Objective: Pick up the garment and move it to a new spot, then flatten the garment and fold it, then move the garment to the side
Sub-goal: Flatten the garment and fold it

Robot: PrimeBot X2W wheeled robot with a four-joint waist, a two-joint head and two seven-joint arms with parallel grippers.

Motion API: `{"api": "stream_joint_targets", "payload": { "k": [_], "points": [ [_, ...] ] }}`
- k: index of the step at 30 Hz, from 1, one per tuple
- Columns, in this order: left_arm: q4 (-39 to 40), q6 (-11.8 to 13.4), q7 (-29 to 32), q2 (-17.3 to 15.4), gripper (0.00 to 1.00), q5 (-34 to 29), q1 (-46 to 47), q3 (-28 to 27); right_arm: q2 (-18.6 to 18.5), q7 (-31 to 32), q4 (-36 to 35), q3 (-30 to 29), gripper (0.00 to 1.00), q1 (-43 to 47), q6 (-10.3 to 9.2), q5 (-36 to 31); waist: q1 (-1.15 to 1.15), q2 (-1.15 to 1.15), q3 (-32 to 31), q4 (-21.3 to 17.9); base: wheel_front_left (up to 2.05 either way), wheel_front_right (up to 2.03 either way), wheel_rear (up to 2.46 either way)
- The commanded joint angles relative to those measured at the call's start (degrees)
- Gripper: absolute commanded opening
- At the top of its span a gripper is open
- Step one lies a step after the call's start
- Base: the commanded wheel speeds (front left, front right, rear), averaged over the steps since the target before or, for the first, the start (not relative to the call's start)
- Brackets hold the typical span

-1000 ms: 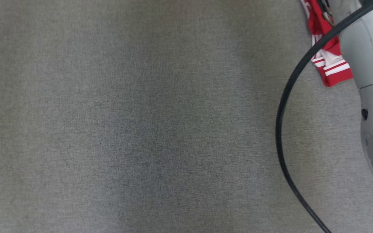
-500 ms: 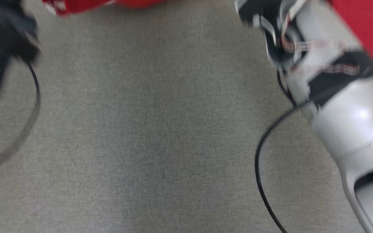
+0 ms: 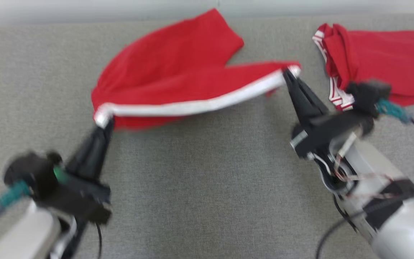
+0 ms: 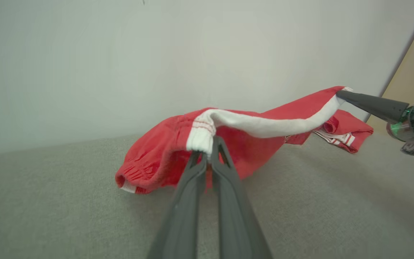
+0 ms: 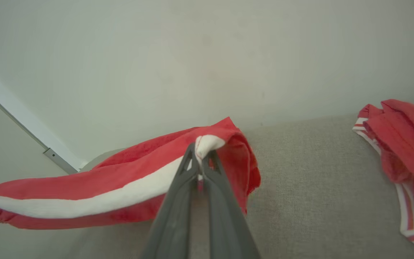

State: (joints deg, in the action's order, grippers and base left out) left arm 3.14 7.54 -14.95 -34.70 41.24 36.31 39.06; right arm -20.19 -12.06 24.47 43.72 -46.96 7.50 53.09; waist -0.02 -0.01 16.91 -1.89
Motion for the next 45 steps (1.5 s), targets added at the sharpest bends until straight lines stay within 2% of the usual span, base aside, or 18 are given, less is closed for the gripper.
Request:
{"api": "stream_joint_targets", "payload": {
  "k": [1,6,9,14,22,30,37,45],
  "points": [
    [1.14,0.51,-0.3,0.92,0.0,-1.23,-4.5,-1.05,-1.68,0.09,-1.75,-1.16,0.0,3.78,-0.02,-0.58,0.02,0.01,-1.94,0.55,0.0,0.0,0.0],
    [1.99,0.26,-0.28,6.13,0.0,-4.22,-16.87,-3.92,-3.06,1.87,-7.33,-5.64,0.0,15.7,-0.01,-3.5,0.02,0.01,-4.95,0.35,0.0,0.0,0.0],
    [1.6,-0.42,-0.28,7.5,0.0,-6.33,-19.87,-4.26,-2.98,2.7,-9.54,-7.73,0.0,19.87,-0.01,-4.2,0.02,0.01,-6.06,0.51,0.0,0.0,0.0],
    [-0.43,-2.32,-0.28,11.84,0.0,-10.46,-26.92,-6.34,-2.96,7.2,-15.23,-13.15,0.0,31.13,-0.01,-7.32,0.02,0.01,-9.4,0.82,0.0,0.0,0.0],
    [-1.71,-3.28,-0.27,15.6,0.0,-14.43,-34.35,-9.67,-2.43,14.16,-21.74,-18.52,0.0,42.17,-0.02,-11.44,0.02,0.01,-12.41,1.18,0.0,0.0,0.0],
    [-1.31,-4.82,-0.28,18.54,0.0,-17.89,-42.37,-14.23,-1.53,22.33,-30.22,-23.86,0.0,53.89,-0.01,-11.69,0.02,0.01,-14.34,2.21,0.0,0.0,0.0],
    [-2.02,-7.47,-0.28,20.91,0.0,-19.9,-43.8,-17.09,0.93,25.94,-34.56,-25.6,0.0,55.83,-0.01,-12.88,0.02,0.01,-14.58,2.67,0.0,0.0,0.0],
    [-2.13,-10.29,-0.28,21.83,0.0,-22.36,-40.01,-20.51,3.53,24.2,-33.71,-24.16,0.0,47.41,-0.01,-14.85,0.02,0.01,-14.87,2.49,0.0,0.0,0.0]
  ]
}}
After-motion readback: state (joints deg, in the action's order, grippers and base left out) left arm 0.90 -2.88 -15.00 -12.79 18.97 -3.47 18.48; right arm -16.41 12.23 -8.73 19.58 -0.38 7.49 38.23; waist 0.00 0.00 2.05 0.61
